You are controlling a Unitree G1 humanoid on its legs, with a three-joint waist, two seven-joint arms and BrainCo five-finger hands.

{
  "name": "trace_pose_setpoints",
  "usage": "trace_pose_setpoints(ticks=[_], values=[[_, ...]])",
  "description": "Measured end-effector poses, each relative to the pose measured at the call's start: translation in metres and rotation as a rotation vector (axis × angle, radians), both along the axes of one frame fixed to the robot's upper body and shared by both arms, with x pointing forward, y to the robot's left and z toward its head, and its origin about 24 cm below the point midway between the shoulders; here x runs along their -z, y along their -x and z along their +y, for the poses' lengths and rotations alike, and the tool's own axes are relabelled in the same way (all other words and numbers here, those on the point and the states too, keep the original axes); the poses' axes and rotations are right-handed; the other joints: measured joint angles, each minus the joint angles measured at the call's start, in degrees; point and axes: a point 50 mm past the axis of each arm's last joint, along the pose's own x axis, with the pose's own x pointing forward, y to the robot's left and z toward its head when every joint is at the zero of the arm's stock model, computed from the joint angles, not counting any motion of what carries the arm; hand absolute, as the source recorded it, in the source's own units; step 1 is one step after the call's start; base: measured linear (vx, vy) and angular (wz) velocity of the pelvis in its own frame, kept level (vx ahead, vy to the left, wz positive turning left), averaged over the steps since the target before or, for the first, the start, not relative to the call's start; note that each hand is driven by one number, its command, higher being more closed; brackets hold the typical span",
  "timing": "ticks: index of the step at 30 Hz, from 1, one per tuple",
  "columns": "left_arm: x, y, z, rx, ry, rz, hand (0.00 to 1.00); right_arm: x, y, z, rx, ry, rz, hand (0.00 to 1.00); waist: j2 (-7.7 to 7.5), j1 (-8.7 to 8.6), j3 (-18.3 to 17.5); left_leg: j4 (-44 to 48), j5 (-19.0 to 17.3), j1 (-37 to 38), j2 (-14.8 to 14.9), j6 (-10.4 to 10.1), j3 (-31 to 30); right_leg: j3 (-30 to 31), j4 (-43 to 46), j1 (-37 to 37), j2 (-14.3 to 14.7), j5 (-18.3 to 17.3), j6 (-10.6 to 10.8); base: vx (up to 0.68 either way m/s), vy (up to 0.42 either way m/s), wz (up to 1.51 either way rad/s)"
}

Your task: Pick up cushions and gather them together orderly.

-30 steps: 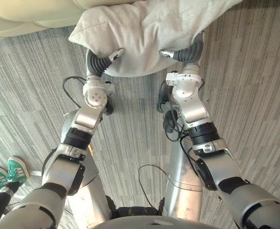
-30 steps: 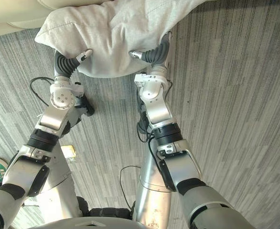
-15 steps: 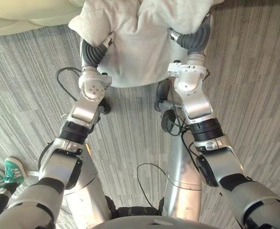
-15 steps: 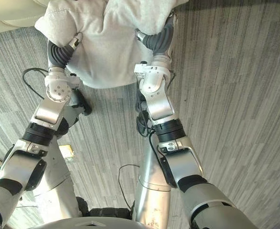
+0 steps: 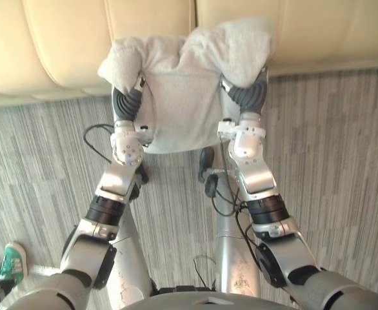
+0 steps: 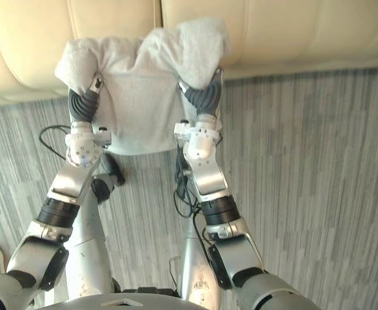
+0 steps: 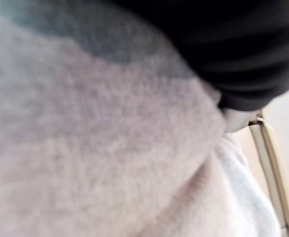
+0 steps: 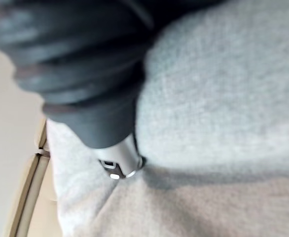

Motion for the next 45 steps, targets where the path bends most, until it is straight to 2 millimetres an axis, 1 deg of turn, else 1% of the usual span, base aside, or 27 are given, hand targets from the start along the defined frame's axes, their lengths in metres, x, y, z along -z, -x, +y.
trace_pose_setpoints(ticks=[4, 5, 7, 10, 11, 12, 14, 16, 19, 22, 26, 28, 30, 31, 32, 33, 34, 35, 36, 37, 38, 40, 41, 42, 43, 44, 45], values=[[0.013, 0.015, -0.001, 0.037, 0.018, 0.021, 1.00, 0.026, 0.017, -0.009, -0.040, -0.026, 0.046, 1.00, -0.06, -0.42, -0.1, -3.1, -0.1, 8.9, -1.2, -0.2, 0.1, -1.1, -3.4, 9.5, -0.1, -0.2, 0.3, 0.07, -0.034, 0.12], [0.023, 0.019, -0.001, 0.045, 0.024, 0.048, 1.00, 0.038, 0.021, -0.011, -0.049, -0.024, 0.077, 1.00, -0.10, -0.46, -1.3, -4.0, -0.4, 11.0, -1.7, -0.5, 0.1, -1.2, -4.3, 11.6, -0.5, -0.6, 0.8, 0.07, -0.019, 0.16], [0.051, 0.032, 0.003, 0.061, 0.018, 0.141, 1.00, 0.068, 0.032, -0.013, -0.089, -0.020, 0.189, 1.00, -0.08, -0.42, -2.3, -6.4, -0.7, 18.6, -2.7, -0.8, 0.7, -1.5, -7.2, 19.4, -0.8, -0.7, 1.0, 0.10, 0.023, 0.11], [0.085, 0.054, 0.005, 0.092, 0.010, 0.261, 1.00, 0.108, 0.054, -0.019, -0.124, -0.042, 0.339, 1.00, -0.10, 0.10, -6.2, -10.2, -1.0, 25.6, -3.4, -1.1, 1.1, -2.4, -11.9, 26.8, -0.8, -0.6, 1.4, 0.12, 0.040, 0.07], [0.098, 0.066, 0.008, 0.103, 0.014, 0.308, 1.00, 0.122, 0.066, -0.020, -0.144, -0.057, 0.392, 1.00, -0.23, 0.21, -7.5, -12.5, -1.1, 29.5, -3.9, -1.2, 1.8, -2.6, -14.6, 30.8, -0.8, -0.4, 1.3, 0.14, 0.033, 0.04], [0.106, 0.072, 0.009, 0.110, 0.015, 0.336, 1.00, 0.130, 0.073, -0.020, -0.150, -0.063, 0.425, 1.00, -0.26, 0.20, -8.6, -13.8, -1.1, 31.7, -4.2, -1.3, 2.1, -2.6, -16.1, 33.0, -0.8, -0.2, 1.4, 0.21, 0.039, -0.01], [0.125, 0.087, 0.011, 0.133, 0.020, 0.417, 1.00, 0.149, 0.088, -0.022, -0.159, -0.082, 0.511, 1.00, -0.25, 0.15, -12.5, -17.4, -0.9, 36.6, -5.0, -1.5, 3.3, -2.7, -20.2, 37.8, -0.8, 0.5, 2.0, 0.21, 0.024, -0.05], [0.134, 0.094, 0.009, 0.149, 0.036, 0.455, 1.00, 0.158, 0.096, -0.023, -0.161, -0.087, 0.547, 1.00, -0.29, 0.10, -14.6, -20.2, -0.4, 39.8, -5.7, -2.2, 4.0, -2.7, -23.0, 40.9, -0.8, 1.0, 2.3, 0.17, 0.008, -0.06], [0.141, 0.101, 0.007, 0.161, 0.058, 0.488, 1.00, 0.162, 0.098, -0.027, -0.158, -0.091, 0.567, 1.00, -0.37, -0.24, -17.2, -24.2, 1.0, 43.8, -6.9, -2.5, 4.5, -2.8, -27.6, 44.9, -0.6, 2.5, 3.2, 0.17, -0.002, -0.02], [0.147, 0.105, 0.004, 0.169, 0.080, 0.513, 1.00, 0.167, 0.100, -0.030, -0.146, -0.106, 0.588, 1.00, -0.42, -0.75, -18.9, -30.2, 2.6, 48.0, -8.8, -2.8, 2.2, -3.0, -33.8, 50.2, -0.2, 4.6, 3.5, 0.17, -0.016, 0.03], [0.158, 0.108, 0.004, 0.173, 0.088, 0.562, 1.00, 0.181, 0.103, -0.030, -0.143, -0.115, 0.651, 1.00, -0.43, -1.42, -19.2, -33.1, 3.1, 51.5, -9.8, -3.0, 0.0, -4.2, -37.0, 54.9, -0.2, 5.4, 3.5, 0.10, 0.009, 0.14], [0.161, 0.109, 0.004, 0.179, 0.088, 0.578, 1.00, 0.185, 0.104, -0.029, -0.142, -0.116, 0.668, 1.00, -0.42, -1.19, -19.2, -32.8, 3.1, 51.4, -9.8, -3.0, -0.4, -4.4, -37.1, 55.2, -0.2, 5.4, 3.5, 0.01, 0.001, 0.12], [0.167, 0.110, 0.005, 0.177, 0.089, 0.602, 1.00, 0.188, 0.107, -0.030, -0.139, -0.120, 0.682, 1.00, -0.40, -1.00, -19.1, -30.6, 3.0, 51.0, -9.6, -2.7, -1.6, -5.1, -36.9, 56.2, -0.3, 4.7, 3.4, -0.02, -0.021, 0.17], [0.171, 0.114, 0.006, 0.175, 0.097, 0.620, 1.00, 0.190, 0.110, -0.029, -0.141, -0.121, 0.694, 1.00, -0.39, -0.92, -18.9, -25.8, 2.3, 49.8, -8.9, -1.7, -2.5, -5.5, -35.4, 57.1, -0.3, 3.5, 3.3, -0.06, -0.040, 0.20], [0.172, 0.116, 0.006, 0.175, 0.103, 0.626, 1.00, 0.191, 0.111, -0.028, -0.143, -0.121, 0.697, 1.00, -0.36, -0.78, -18.9, -23.2, 2.1, 49.0, -8.5, -1.4, -3.1, -5.6, -34.5, 57.1, -0.4, 2.7, 3.2, -0.11, -0.036, 0.15], [0.175, 0.120, 0.006, 0.171, 0.109, 0.637, 1.00, 0.192, 0.114, -0.029, -0.140, -0.121, 0.704, 1.00, -0.19, -0.36, -18.8, -18.1, 1.7, 47.4, -7.4, -0.6, -3.3, -5.6, -32.6, 57.3, -0.4, 0.4, 2.5, -0.11, 0.015, 0.15], [0.176, 0.123, 0.006, 0.172, 0.118, 0.642, 1.00, 0.190, 0.118, -0.030, -0.135, -0.121, 0.701, 1.00, 0.27, -0.10, -18.5, -13.5, 1.9, 45.8, -6.0, -0.1, -3.2, -5.7, -31.7, 58.0, -0.3, -0.7, 2.2, -0.09, 0.041, 0.13], [0.175, 0.124, 0.005, 0.172, 0.124, 0.639, 1.00, 0.189, 0.119, -0.031, -0.134, -0.119, 0.695, 1.00, 0.29, 0.10, -18.5, -12.0, 2.3, 44.8, -5.7, 0.4, -3.2, -5.6, -31.6, 58.0, -0.4, -0.8, 2.0, -0.04, 0.070, 0.11], [0.173, 0.124, 0.005, 0.173, 0.129, 0.627, 1.00, 0.184, 0.120, -0.032, -0.132, -0.117, 0.677, 1.00, -0.22, 0.41, -18.3, -11.2, 1.1, 42.8, -5.7, 0.9, -3.0, -5.5, -31.5, 57.7, -0.8, -0.7, 1.8, -0.03, 0.103, -0.01], [0.167, 0.124, 0.002, 0.184, 0.133, 0.602, 1.00, 0.175, 0.119, -0.034, -0.123, -0.111, 0.638, 1.00, 0.52, 0.49, -18.7, -18.4, -0.6, 42.7, -7.3, 0.8, -2.9, -5.2, -30.7, 56.2, -1.6, -1.1, 2.5, -0.01, 0.169, -0.24], [0.164, 0.125, 0.000, 0.184, 0.153, 0.585, 1.00, 0.168, 0.116, -0.035, -0.130, -0.093, 0.606, 1.00, 1.68, 0.79, -19.0, -26.1, 1.4, 44.8, -9.0, -2.1, -3.1, -4.2, -29.1, 54.1, -2.0, -1.5, 3.3, 0.00, 0.163, -0.33], [0.164, 0.126, 0.002, 0.174, 0.155, 0.586, 1.00, 0.167, 0.116, -0.032, -0.147, -0.083, 0.604, 1.00, 1.53, 0.91, -19.0, -27.9, 2.3, 46.1, -9.9, -2.3, -1.4, -3.7, -28.3, 54.4, -2.5, -1.8, 2.6, 0.11, 0.080, -0.18], [0.164, 0.126, 0.006, 0.154, 0.157, 0.585, 1.00, 0.167, 0.116, -0.029, -0.157, -0.081, 0.607, 1.00, 0.62, 0.81, -18.3, -25.9, 3.0, 46.6, -9.6, -2.8, -0.5, -3.5, -28.2, 54.9, -2.9, -2.1, 2.8, 0.17, 0.069, -0.05], [0.166, 0.128, 0.011, 0.128, 0.161, 0.590, 1.00, 0.167, 0.116, -0.024, -0.178, -0.083, 0.611, 1.00, 0.55, 1.27, -18.0, -18.5, 2.3, 44.5, -7.4, -4.2, -0.1, -2.6, -29.9, 57.0, -2.4, -1.9, 3.0, 0.12, 0.076, -0.15], [0.166, 0.129, 0.012, 0.125, 0.162, 0.591, 1.00, 0.168, 0.116, -0.022, -0.185, -0.083, 0.613, 1.00, -0.02, 1.61, -17.5, -14.6, 0.6, 42.0, -6.7, -5.6, -0.2, -2.2, -30.8, 57.9, -1.9, -1.9, 2.9, 0.09, 0.083, -0.36], [0.165, 0.130, 0.012, 0.129, 0.165, 0.587, 1.00, 0.166, 0.116, -0.024, -0.180, -0.077, 0.605, 1.00, 0.89, 2.32, -18.6, -19.1, -0.1, 41.6, -7.1, -5.2, -0.5, -1.2, -31.7, 57.9, -1.6, -2.1, 3.3, 0.10, 0.123, -0.54], [0.163, 0.130, 0.011, 0.130, 0.171, 0.579, 1.00, 0.163, 0.113, -0.023, -0.185, -0.075, 0.592, 1.00, 1.37, 2.68, -18.8, -19.8, 0.9, 41.7, -7.8, -2.8, -1.6, 0.3, -31.7, 57.8, -1.3, -2.4, 3.7, 0.21, 0.195, -0.61]])
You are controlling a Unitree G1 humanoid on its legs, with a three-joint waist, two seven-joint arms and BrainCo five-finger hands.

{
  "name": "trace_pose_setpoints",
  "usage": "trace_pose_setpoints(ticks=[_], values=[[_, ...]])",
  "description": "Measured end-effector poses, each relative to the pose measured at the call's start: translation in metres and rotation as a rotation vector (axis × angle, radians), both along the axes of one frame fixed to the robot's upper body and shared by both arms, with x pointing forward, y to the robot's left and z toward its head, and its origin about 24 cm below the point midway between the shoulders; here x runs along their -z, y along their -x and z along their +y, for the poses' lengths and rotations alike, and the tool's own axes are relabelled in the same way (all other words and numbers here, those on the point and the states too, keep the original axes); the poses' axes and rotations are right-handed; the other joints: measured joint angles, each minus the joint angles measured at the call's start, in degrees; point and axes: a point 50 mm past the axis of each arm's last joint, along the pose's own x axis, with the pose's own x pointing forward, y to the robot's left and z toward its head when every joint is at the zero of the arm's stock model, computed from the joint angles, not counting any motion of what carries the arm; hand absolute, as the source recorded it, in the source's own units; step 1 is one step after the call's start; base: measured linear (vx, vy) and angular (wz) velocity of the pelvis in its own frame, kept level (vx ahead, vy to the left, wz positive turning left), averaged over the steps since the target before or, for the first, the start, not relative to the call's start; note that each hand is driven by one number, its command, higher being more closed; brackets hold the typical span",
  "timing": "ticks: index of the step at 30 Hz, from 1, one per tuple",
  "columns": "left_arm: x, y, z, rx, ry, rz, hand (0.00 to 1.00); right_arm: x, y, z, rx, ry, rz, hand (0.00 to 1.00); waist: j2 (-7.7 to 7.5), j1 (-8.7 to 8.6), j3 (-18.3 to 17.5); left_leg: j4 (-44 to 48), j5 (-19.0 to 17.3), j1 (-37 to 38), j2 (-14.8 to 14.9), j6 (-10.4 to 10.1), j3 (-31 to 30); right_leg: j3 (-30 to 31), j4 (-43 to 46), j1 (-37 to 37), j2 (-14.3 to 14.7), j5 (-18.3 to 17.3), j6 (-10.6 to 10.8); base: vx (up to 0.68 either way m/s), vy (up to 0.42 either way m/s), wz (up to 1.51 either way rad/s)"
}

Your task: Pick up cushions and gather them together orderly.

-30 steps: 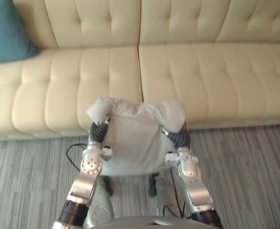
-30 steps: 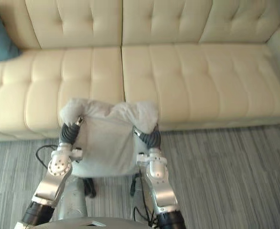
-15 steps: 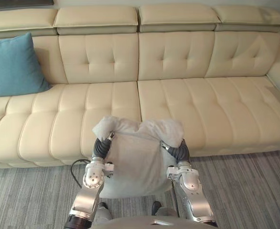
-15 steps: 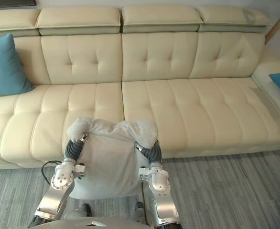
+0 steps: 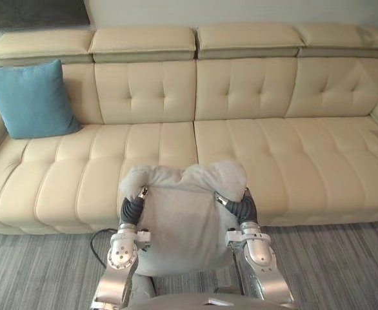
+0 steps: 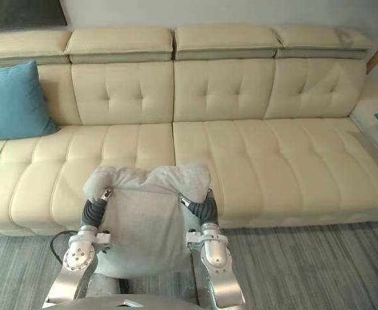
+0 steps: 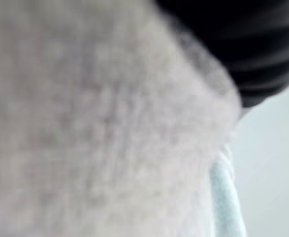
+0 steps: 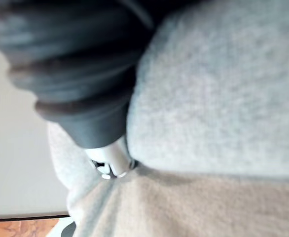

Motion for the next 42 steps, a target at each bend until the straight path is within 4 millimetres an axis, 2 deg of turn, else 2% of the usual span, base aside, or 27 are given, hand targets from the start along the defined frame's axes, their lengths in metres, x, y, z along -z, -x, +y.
trace_pose_setpoints(ticks=[2, 4, 5, 9, 10, 11, 12, 13, 14, 15, 16, 17, 18, 19, 20, 21, 22, 25, 27, 30, 32, 37, 39, 42], values=[[-0.001, 0.001, 0.004, -0.007, -0.008, -0.005, 1.00, -0.001, 0.000, 0.004, -0.019, -0.003, -0.005, 1.00, -0.93, -0.73, -1.6, -0.1, -1.4, 0.3, -2.0, 1.3, 0.6, 1.7, -1.8, 0.1, -1.0, 0.1, 0.2, 0.23, 0.157, -0.38], [0.002, 0.003, 0.007, -0.014, -0.013, 0.007, 1.00, 0.005, -0.002, 0.005, -0.032, 0.000, 0.021, 1.00, -4.03, -0.65, -2.8, 0.1, -1.7, 0.3, -4.4, 2.5, 1.4, 3.6, -5.9, 0.2, -3.2, 2.3, 1.8, 0.33, 0.148, -0.44], [0.005, 0.004, 0.009, -0.011, -0.024, 0.020, 1.00, 0.010, -0.004, 0.006, -0.046, 0.003, 0.042, 1.00, -4.75, -0.74, -3.3, -0.2, -1.7, 0.3, -5.4, 2.6, 1.2, 4.2, -7.6, 0.6, -4.0, 3.6, 1.8, 0.26, 0.122, -0.39], [0.007, 0.002, 0.010, 0.011, -0.037, 0.031, 1.00, 0.020, -0.010, 0.005, -0.066, 0.015, 0.081, 1.00, -4.99, -0.68, -3.6, -3.5, -2.6, 1.2, -8.0, 4.1, 1.7, 6.1, -6.8, -2.2, -6.1, 5.4, 2.0, 0.20, 0.102, -0.35], [0.008, 0.002, 0.011, 0.008, -0.038, 0.036, 1.00, 0.023, -0.012, 0.006, -0.073, 0.018, 0.093, 1.00, -4.97, -0.56, -3.6, -4.9, -2.9, 1.9, -8.2, 4.3, 2.3, 6.9, -3.1, -4.6, -6.1, 5.4, 2.1, 0.14, 0.072, -0.46], [0.013, 0.003, 0.013, 0.002, -0.041, 0.060, 1.00, 0.031, -0.014, 0.007, -0.093, 0.022, 0.127, 1.00, -4.98, -0.38, -3.5, -7.5, -3.1, 4.6, -8.4, 4.4, 3.3, 7.4, 7.8, -9.8, -6.0, 5.5, 2.2, 0.20, 0.114, -0.49], [0.018, 0.006, 0.017, -0.009, -0.050, 0.087, 1.00, 0.038, -0.012, 0.008, -0.101, 0.019, 0.156, 1.00, -5.28, -0.73, -3.1, -9.8, -3.7, 8.9, -9.1, 4.7, 3.6, 7.0, 20.3, -14.2, -7.1, 7.4, 2.7, 0.18, 0.103, -0.33], [0.019, 0.007, 0.018, -0.012, -0.051, 0.093, 1.00, 0.039, -0.012, 0.009, -0.105, 0.019, 0.163, 1.00, -5.39, -0.94, -3.0, -10.6, -3.8, 10.4, -9.3, 4.9, 3.6, 6.4, 23.8, -15.4, -7.7, 8.8, 2.3, 0.21, 0.064, -0.04], [0.021, 0.010, 0.021, -0.024, -0.052, 0.106, 1.00, 0.044, -0.011, 0.011, -0.113, 0.017, 0.181, 1.00, -4.26, -2.15, -2.4, -13.0, -4.4, 15.2, -9.2, 5.5, 3.4, 5.1, 31.8, -17.4, -8.2, 8.0, -1.3, 0.22, 0.018, 0.04], [0.021, 0.010, 0.022, -0.030, -0.053, 0.105, 1.00, 0.043, -0.011, 0.013, -0.120, 0.013, 0.179, 1.00, -4.35, -2.20, -2.4, -13.3, -4.5, 15.8, -9.2, 5.5, 3.4, 4.5, 32.8, -18.2, -7.9, 5.6, -2.1, 0.23, -0.029, 0.02], [0.019, 0.007, 0.027, -0.048, -0.059, 0.091, 1.00, 0.041, -0.014, 0.018, -0.131, -0.004, 0.168, 1.00, -4.29, -2.20, -2.3, -14.0, -4.7, 16.6, -8.5, 5.5, 3.3, 2.7, 30.6, -20.7, -5.8, 1.0, -2.4, 0.21, -0.122, 0.00], [0.017, 0.005, 0.029, -0.054, -0.062, 0.085, 1.00, 0.039, -0.016, 0.020, -0.137, -0.008, 0.158, 1.00, -3.81, -2.51, -2.0, -14.1, -4.4, 16.9, -7.6, 4.9, 3.3, 1.9, 21.8, -21.9, -2.5, 0.6, -2.6, 0.15, -0.118, 0.02], [0.018, 0.006, 0.030, -0.054, -0.065, 0.085, 1.00, 0.038, -0.017, 0.020, -0.140, -0.008, 0.156, 1.00, -3.92, -2.63, -2.1, -14.0, -4.4, 17.0, -7.7, 4.8, 3.1, 2.1, 17.3, -21.8, -1.3, 1.8, -2.5, 0.17, -0.148, 0.17], [0.017, 0.006, 0.031, -0.050, -0.072, 0.083, 1.00, 0.038, -0.017, 0.020, -0.140, -0.008, 0.154, 1.00, -5.41, -3.03, -2.4, -13.2, -4.7, 17.2, -8.8, 3.9, 2.4, 3.1, 6.9, -20.3, 0.6, 9.8, -2.7, 0.20, -0.141, 0.10], [0.022, 0.004, 0.025, -0.038, -0.058, 0.101, 1.00, 0.037, -0.018, 0.016, -0.142, 0.017, 0.152, 1.00, -2.89, -2.53, -1.6, -13.2, -6.3, 18.1, -8.0, 2.6, -0.2, 3.6, 4.3, -18.5, 2.2, 13.6, -3.0, 0.26, -0.133, 0.16], [0.023, 0.002, 0.016, -0.013, -0.041, 0.100, 1.00, 0.036, -0.019, 0.005, -0.132, 0.053, 0.147, 1.00, -0.97, -2.45, -1.1, -13.2, -6.5, 17.8, -7.1, 2.9, -2.0, 2.5, 0.4, -16.3, 3.2, 14.1, -2.7, 0.24, -0.094, 0.04], [0.022, 0.001, 0.013, -0.004, -0.035, 0.097, 1.00, 0.036, -0.019, 0.001, -0.125, 0.065, 0.147, 1.00, 0.22, -2.47, -1.4, -13.4, -6.4, 17.9, -6.6, 2.9, -3.1, 1.9, -0.9, -15.5, 3.6, 14.4, -2.9, 0.17, -0.041, 0.15], [0.021, -0.003, 0.003, 0.014, -0.006, 0.090, 1.00, 0.036, -0.018, -0.007, -0.094, 0.065, 0.147, 1.00, 0.38, -2.55, -1.5, -15.6, -5.3, 19.1, -5.5, 2.5, -6.2, -0.1, -8.3, -10.7, 5.5, 17.1, -3.2, 0.12, -0.058, 0.22], [0.024, -0.003, 0.000, 0.029, -0.006, 0.104, 1.00, 0.035, -0.018, -0.008, -0.091, 0.065, 0.146, 1.00, 0.40, -2.53, -1.6, -17.3, -4.3, 20.1, -5.8, 2.5, -7.3, -1.2, -13.1, -7.7, 5.3, 19.3, -3.0, 0.05, 0.037, 0.29], [0.024, -0.002, 0.000, 0.036, -0.008, 0.104, 1.00, 0.038, -0.015, -0.010, -0.076, 0.047, 0.160, 1.00, 0.31, -1.29, -1.7, -18.3, -4.2, 20.5, -6.2, 2.5, -8.3, -1.8, -18.5, -4.8, 5.2, 22.0, -2.9, 0.02, 0.080, 0.16], [0.025, -0.002, 0.000, 0.040, -0.009, 0.107, 1.00, 0.043, -0.009, -0.008, -0.065, 0.025, 0.182, 1.00, 0.47, -1.20, -1.9, -18.3, -3.9, 21.2, -6.4, 2.6, -9.5, -2.7, -19.3, -3.3, 5.0, 22.4, -2.9, 0.00, 0.048, 0.19], [0.024, -0.002, -0.002, 0.059, -0.019, 0.104, 1.00, 0.042, -0.010, -0.009, -0.065, 0.030, 0.178, 1.00, 0.05, -1.46, -2.2, -19.7, -1.8, 21.5, -7.6, 2.6, -10.3, -3.0, -19.3, -3.0, 3.6, 22.7, -2.9, -0.05, 0.025, 0.12], [0.022, -0.005, -0.003, 0.066, -0.038, 0.091, 1.00, 0.040, -0.013, -0.009, -0.063, 0.033, 0.166, 1.00, 0.00, -1.56, -2.5, -20.2, -1.3, 20.8, -7.8, 2.1, -10.8, -3.1, -19.4, -3.9, 3.4, 23.1, -3.0, -0.12, -0.010, 0.08], [0.010, -0.020, -0.002, 0.059, -0.067, 0.032, 1.00, 0.026, -0.028, -0.007, -0.068, 0.058, 0.105, 1.00, -0.19, -1.70, -2.4, -20.3, -1.6, 18.7, -7.9, 1.6, -11.0, -3.0, -19.7, -6.0, 3.1, 23.9, -3.6, -0.19, -0.015, 0.03]])
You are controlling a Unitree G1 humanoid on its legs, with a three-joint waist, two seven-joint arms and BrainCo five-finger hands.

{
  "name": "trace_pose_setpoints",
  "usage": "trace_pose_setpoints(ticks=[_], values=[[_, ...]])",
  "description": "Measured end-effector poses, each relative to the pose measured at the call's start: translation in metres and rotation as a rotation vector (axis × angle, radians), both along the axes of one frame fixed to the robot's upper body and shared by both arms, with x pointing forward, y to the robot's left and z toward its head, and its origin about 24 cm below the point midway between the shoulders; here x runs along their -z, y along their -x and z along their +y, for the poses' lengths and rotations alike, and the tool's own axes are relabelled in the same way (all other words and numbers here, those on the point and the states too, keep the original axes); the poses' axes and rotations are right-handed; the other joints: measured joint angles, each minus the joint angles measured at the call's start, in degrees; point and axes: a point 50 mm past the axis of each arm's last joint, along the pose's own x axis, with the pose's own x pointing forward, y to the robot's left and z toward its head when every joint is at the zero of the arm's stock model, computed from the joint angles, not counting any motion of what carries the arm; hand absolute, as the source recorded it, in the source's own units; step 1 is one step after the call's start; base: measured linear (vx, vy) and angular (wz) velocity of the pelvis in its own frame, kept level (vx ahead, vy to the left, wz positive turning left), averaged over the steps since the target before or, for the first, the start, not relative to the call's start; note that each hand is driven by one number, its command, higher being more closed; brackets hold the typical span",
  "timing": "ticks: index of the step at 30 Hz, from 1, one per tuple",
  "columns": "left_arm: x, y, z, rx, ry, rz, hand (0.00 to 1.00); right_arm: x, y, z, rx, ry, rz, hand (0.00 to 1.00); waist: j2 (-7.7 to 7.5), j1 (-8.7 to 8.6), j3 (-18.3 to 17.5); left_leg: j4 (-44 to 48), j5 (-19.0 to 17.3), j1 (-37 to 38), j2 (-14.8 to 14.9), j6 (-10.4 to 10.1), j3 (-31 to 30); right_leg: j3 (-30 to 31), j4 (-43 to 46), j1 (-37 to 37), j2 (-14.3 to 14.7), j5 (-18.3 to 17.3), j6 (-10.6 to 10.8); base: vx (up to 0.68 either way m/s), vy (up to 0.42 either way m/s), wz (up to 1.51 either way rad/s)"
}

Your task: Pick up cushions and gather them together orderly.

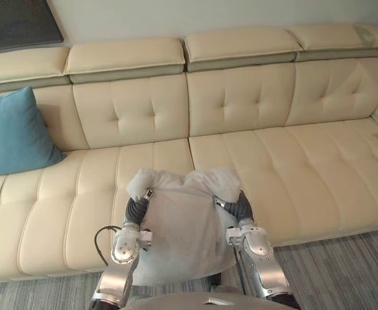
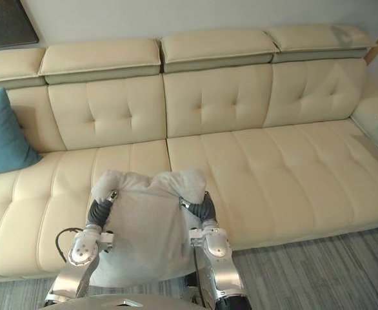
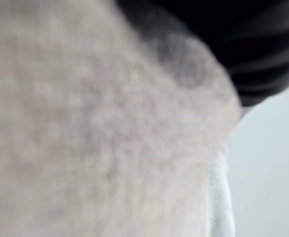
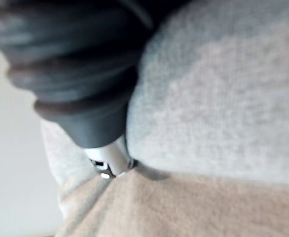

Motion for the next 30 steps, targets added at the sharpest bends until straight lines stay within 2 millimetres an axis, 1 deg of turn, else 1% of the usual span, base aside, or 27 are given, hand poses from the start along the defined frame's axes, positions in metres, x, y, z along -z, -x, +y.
trace_pose_setpoints(ticks=[2, 3, 4, 5, 6, 7, 8, 9, 10, 11, 12, 14, 15, 17, 18, 19, 21, 22, 24, 25, 26, 30], values=[[-0.016, -0.018, 0.002, -0.008, -0.029, -0.074, 1.00, -0.018, -0.018, 0.003, -0.003, 0.017, -0.077, 1.00, -0.82, -0.23, 0.6, 0.9, -0.3, -2.3, -0.4, -0.4, 0.0, 0.1, 0.0, -1.8, -0.6, 0.9, -0.3, -0.26, -0.001, 0.03], [-0.031, -0.032, 0.004, -0.021, -0.051, -0.140, 1.00, -0.036, -0.033, 0.006, -0.006, 0.035, -0.150, 1.00, -1.39, -0.53, 1.2, 2.2, -0.3, -4.6, -0.8, -0.4, 0.0, 0.4, 0.0, -3.5, -0.9, 0.8, -0.2, -0.26, -0.007, 0.03], [-0.039, -0.039, 0.004, -0.029, -0.061, -0.174, 1.00, -0.046, -0.040, 0.008, -0.004, 0.041, -0.189, 1.00, -1.55, -0.62, 1.6, 2.6, -0.2, -5.7, -0.9, -0.3, 0.0, 0.7, 0.0, -4.4, -1.1, 0.0, -0.2, -0.24, -0.036, -0.03], [-0.052, -0.051, 0.003, -0.044, -0.064, -0.228, 1.00, -0.066, -0.053, 0.011, -0.003, 0.049, -0.261, 1.00, -0.31, -0.65, 2.5, 2.1, 0.7, -7.4, 0.4, 0.2, -0.1, 0.8, 0.4, -5.8, -0.5, -4.2, 0.7, -0.18, -0.045, -0.02], [-0.072, -0.069, 0.003, -0.076, -0.062, -0.303, 1.00, -0.095, -0.071, 0.015, 0.003, 0.065, -0.365, 1.00, 2.12, -0.96, 4.3, 0.9, 2.2, -9.3, 2.4, -0.5, 0.4, 0.7, 5.8, -8.7, 0.9, -2.4, -1.9, -0.11, -0.036, 0.05], [-0.084, -0.077, 0.004, -0.088, -0.069, -0.346, 1.00, -0.110, -0.077, 0.017, 0.010, 0.070, -0.416, 1.00, 1.83, -1.30, 5.0, 0.1, 3.3, -9.7, 2.0, -1.1, 0.4, 0.7, 8.7, -9.5, 0.6, -1.8, -2.2, -0.01, -0.009, 0.18], [-0.098, -0.086, 0.005, -0.104, -0.083, -0.397, 1.00, -0.125, -0.083, 0.020, 0.019, 0.071, -0.469, 1.00, 0.51, -1.21, 5.5, -0.4, 5.4, -10.8, 1.2, -2.2, 0.7, 0.7, 7.1, -9.4, -0.1, -3.1, -0.4, 0.00, -0.044, -0.03], [-0.115, -0.096, 0.008, -0.136, -0.095, -0.455, 1.00, -0.147, -0.091, 0.027, 0.019, 0.074, -0.541, 1.00, 0.57, -0.32, 6.1, 0.0, 6.5, -13.2, 1.3, -2.6, 1.5, 1.1, 5.2, -11.2, 0.1, -1.0, -0.8, -0.04, -0.060, -0.11], [-0.133, -0.104, 0.008, -0.157, -0.100, -0.513, 1.00, -0.167, -0.096, 0.031, 0.029, 0.070, -0.604, 1.00, 0.97, -0.30, 7.3, 0.2, 7.3, -15.1, 1.6, -2.9, 1.7, 1.1, 4.8, -12.7, 0.3, 0.0, -1.1, -0.08, -0.088, -0.15], [-0.145, -0.109, 0.008, -0.171, -0.097, -0.551, 1.00, -0.179, -0.099, 0.032, 0.041, 0.065, -0.642, 1.00, 1.38, -0.27, 8.4, 0.1, 7.7, -15.7, 1.9, -3.1, 1.7, 0.7, 4.9, -13.4, 0.4, 0.2, -1.3, -0.10, -0.065, 0.03], [-0.159, -0.115, 0.009, -0.192, -0.091, -0.589, 1.00, -0.191, -0.102, 0.034, 0.065, 0.057, -0.672, 1.00, 1.50, -0.42, 8.7, 0.2, 8.0, -17.1, 2.1, -3.5, 1.7, 0.4, 5.5, -14.9, 0.6, 0.3, -1.4, -0.11, -0.073, 0.01], [-0.186, -0.121, 0.004, -0.211, -0.073, -0.675, 1.00, -0.212, -0.105, 0.033, 0.120, 0.050, -0.742, 1.00, 1.52, -0.35, 8.8, 0.7, 8.2, -19.4, 2.5, -3.7, 2.0, 0.4, 6.8, -17.9, 0.9, 0.1, -1.6, -0.09, -0.048, -0.03], [-0.204, -0.123, 0.001, -0.215, -0.066, -0.729, 1.00, -0.227, -0.105, 0.033, 0.154, 0.041, -0.791, 1.00, 1.61, -0.29, 9.3, 1.6, 8.2, -21.0, 2.5, -3.7, 2.0, 0.4, 7.7, -19.4, 0.8, -0.3, -1.8, -0.10, -0.034, 0.00], [-0.246, -0.128, -0.003, -0.224, -0.064, -0.853, 1.00, -0.265, -0.103, 0.031, 0.222, 0.006, -0.914, 1.00, 1.74, -0.24, 11.1, 3.1, 8.4, -24.5, 2.4, -3.9, 2.2, 0.4, 9.5, -23.1, 0.4, -0.8, -1.8, -0.14, -0.039, 0.03], [-0.267, -0.129, -0.006, -0.234, -0.063, -0.909, 1.00, -0.283, -0.099, 0.031, 0.264, -0.006, -0.976, 1.00, 1.74, -0.13, 11.1, 3.5, 8.6, -26.9, 2.4, -3.9, 2.6, 0.4, 10.0, -25.6, 0.2, -1.0, -2.0, -0.13, -0.031, 0.05], [-0.291, -0.127, -0.008, -0.248, -0.063, -0.986, 1.00, -0.304, -0.091, 0.032, 0.305, -0.039, -1.059, 1.00, 1.76, 0.14, 11.3, 3.9, 8.9, -29.7, 2.5, -3.8, 3.3, 0.3, 10.2, -28.4, 0.0, -0.9, -2.0, -0.09, -0.018, 0.02], [-0.317, -0.123, -0.010, -0.264, -0.055, -1.061, 1.00, -0.325, -0.081, 0.033, 0.346, -0.086, -1.141, 1.00, 2.02, 0.33, 12.5, 4.4, 9.5, -31.6, 2.6, -4.0, 3.5, 0.3, 10.2, -30.1, -0.1, 0.3, -2.0, -0.06, -0.008, 0.01], [-0.333, -0.122, -0.012, -0.270, -0.045, -1.097, 1.00, -0.337, -0.075, 0.034, 0.372, -0.122, -1.184, 1.00, 2.34, 0.43, 13.1, 4.4, 9.7, -32.9, 2.9, -4.1, 3.6, 0.2, 10.3, -31.4, -0.1, 0.8, -2.5, -0.04, -0.002, 0.00], [-0.357, -0.118, -0.017, -0.278, -0.032, -1.154, 1.00, -0.353, -0.068, 0.036, 0.419, -0.166, -1.242, 1.00, 2.33, 0.75, 13.1, 5.0, 9.9, -35.3, 3.1, -4.2, 4.2, 0.3, 11.1, -34.0, -0.1, 1.2, -2.8, -0.02, 0.000, -0.01], [-0.363, -0.117, -0.018, -0.277, -0.026, -1.166, 1.00, -0.358, -0.066, 0.035, 0.426, -0.180, -1.255, 1.00, 2.37, 0.80, 13.3, 5.3, 9.9, -36.0, 3.2, -4.2, 4.4, 0.3, 11.2, -34.6, -0.1, 1.2, -2.9, 0.00, 0.000, 0.00], [-0.377, -0.113, -0.020, -0.279, -0.013, -1.194, 1.00, -0.370, -0.061, 0.035, 0.446, -0.222, -1.285, 1.00, 2.42, 0.97, 13.3, 5.7, 9.9, -37.6, 3.2, -4.2, 4.7, 0.3, 11.7, -36.2, -0.2, 1.3, -2.9, -0.01, 0.007, 0.04], [-0.402, -0.105, -0.019, -0.295, 0.029, -1.248, 1.00, -0.394, -0.048, 0.042, 0.456, -0.299, -1.354, 1.00, 2.56, 1.32, 13.7, 6.5, 9.9, -40.7, 3.4, -4.2, 6.2, 0.3, 11.8, -38.9, -0.6, 1.3, -2.9, -0.01, 0.010, 0.05]])
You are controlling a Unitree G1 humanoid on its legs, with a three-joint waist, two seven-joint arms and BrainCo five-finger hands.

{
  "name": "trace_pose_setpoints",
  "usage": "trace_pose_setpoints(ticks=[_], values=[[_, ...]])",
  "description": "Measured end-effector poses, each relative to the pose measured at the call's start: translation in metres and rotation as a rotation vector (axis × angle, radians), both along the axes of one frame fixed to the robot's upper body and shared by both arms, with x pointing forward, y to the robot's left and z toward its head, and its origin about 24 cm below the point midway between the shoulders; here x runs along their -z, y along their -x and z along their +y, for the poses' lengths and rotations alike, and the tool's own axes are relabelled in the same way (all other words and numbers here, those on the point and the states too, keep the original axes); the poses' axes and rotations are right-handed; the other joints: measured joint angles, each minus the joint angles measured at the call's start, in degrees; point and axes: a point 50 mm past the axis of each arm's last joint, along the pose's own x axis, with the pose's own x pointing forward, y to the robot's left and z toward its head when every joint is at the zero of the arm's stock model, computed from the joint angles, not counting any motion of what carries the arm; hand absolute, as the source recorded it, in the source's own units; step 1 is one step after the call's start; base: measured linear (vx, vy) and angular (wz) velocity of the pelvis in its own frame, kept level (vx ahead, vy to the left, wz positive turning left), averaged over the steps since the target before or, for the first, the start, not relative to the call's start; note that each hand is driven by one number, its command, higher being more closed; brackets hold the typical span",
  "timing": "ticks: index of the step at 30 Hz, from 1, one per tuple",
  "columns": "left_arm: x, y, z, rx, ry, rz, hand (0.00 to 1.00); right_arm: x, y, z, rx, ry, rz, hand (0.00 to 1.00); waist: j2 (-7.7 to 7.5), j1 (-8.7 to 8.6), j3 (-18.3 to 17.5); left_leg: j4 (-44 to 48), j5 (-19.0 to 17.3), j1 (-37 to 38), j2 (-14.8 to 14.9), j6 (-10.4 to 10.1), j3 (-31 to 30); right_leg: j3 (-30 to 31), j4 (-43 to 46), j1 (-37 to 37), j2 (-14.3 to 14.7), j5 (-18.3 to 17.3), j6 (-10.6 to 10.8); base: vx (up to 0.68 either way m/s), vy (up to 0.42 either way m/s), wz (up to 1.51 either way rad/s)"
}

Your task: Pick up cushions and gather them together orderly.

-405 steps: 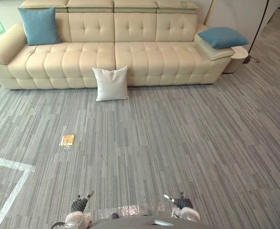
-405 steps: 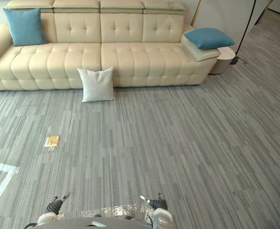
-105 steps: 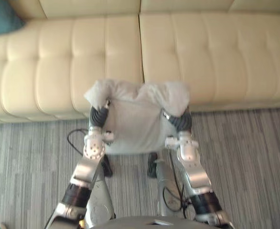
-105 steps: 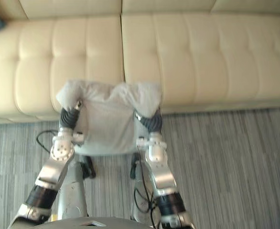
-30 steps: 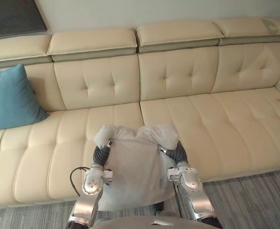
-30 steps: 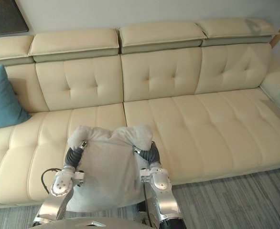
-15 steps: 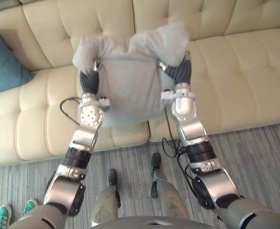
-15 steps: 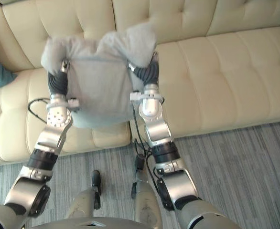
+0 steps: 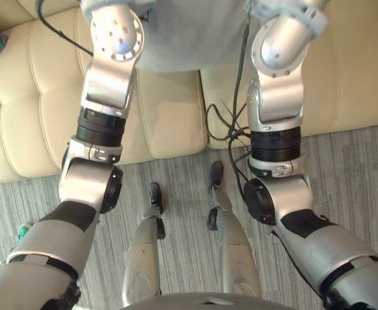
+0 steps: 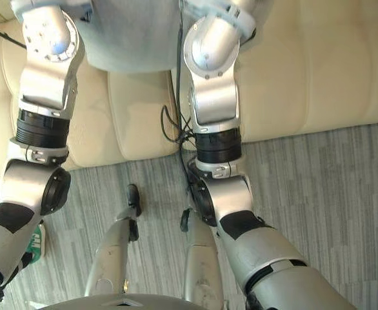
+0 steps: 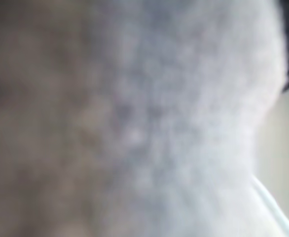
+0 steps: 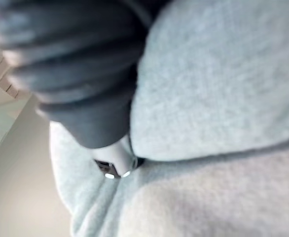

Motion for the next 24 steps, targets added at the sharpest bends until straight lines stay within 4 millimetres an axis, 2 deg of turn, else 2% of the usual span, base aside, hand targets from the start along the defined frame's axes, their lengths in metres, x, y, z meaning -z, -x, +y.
trace_pose_setpoints(ticks=[4, 7, 13, 14, 15, 20, 24], values=[[-0.017, 0.003, 0.005, -0.002, 0.035, -0.027, 1.00, -0.020, 0.005, 0.007, -0.012, -0.001, -0.034, 1.00, -0.06, 0.55, 0.0, 1.1, 0.0, -3.9, 0.0, 0.0, 0.3, -0.2, 0.6, -3.4, -0.3, 0.0, 0.0, -0.01, 0.008, 0.09], [-0.021, 0.001, 0.011, -0.005, 0.066, -0.016, 1.00, -0.029, 0.003, 0.012, -0.014, 0.009, -0.025, 1.00, -0.15, 1.21, 0.3, 1.7, 0.0, -6.9, 0.2, 0.0, 0.3, -0.3, 0.7, -6.0, -0.3, 0.0, 0.0, -0.01, -0.001, 0.06], [-0.023, 0.000, 0.017, -0.002, 0.098, -0.013, 1.00, -0.039, 0.003, 0.016, -0.028, 0.015, -0.014, 1.00, -0.18, 1.37, 2.1, 1.6, 0.5, -13.3, 0.4, 0.1, 0.1, -1.2, 0.8, -11.9, -0.4, 0.1, -0.1, -0.01, -0.010, 0.09], [-0.023, -0.001, 0.018, -0.003, 0.103, -0.009, 0.00, -0.040, 0.001, 0.017, -0.028, 0.018, -0.006, 1.00, -0.13, 1.32, 2.6, 1.6, 0.5, -13.6, 0.5, 0.1, 0.1, -1.2, 0.9, -12.2, -0.4, 0.1, -0.1, -0.01, -0.014, 0.03], [-0.021, -0.003, 0.019, 0.000, 0.110, 0.005, 0.00, -0.042, -0.001, 0.019, -0.032, 0.021, 0.008, 0.00, -0.15, 1.32, 2.7, 1.4, 0.7, -14.4, 0.5, 0.0, 0.2, -1.2, 0.9, -13.1, -0.4, 0.1, -0.1, 0.00, 0.000, 0.00], [-0.042, 0.007, 0.024, 0.034, 0.164, -0.051, 0.00, -0.068, 0.016, 0.013, -0.011, 0.018, -0.083, 0.00, -0.13, 1.40, 3.8, -3.6, 3.4, -14.7, 0.4, -0.1, 1.3, -1.5, 1.3, -15.3, -0.4, 0.1, -0.1, -0.01, -0.011, 0.09], [-0.048, 0.011, 0.031, 0.041, 0.172, -0.074, 0.00, -0.075, 0.021, 0.000, 0.018, 0.010, -0.116, 0.00, -0.13, 1.10, 3.8, -7.4, 5.8, -14.8, 0.3, -0.3, 1.6, -1.5, 2.9, -17.6, -0.5, 0.0, -0.3, -0.01, -0.003, 0.07]])
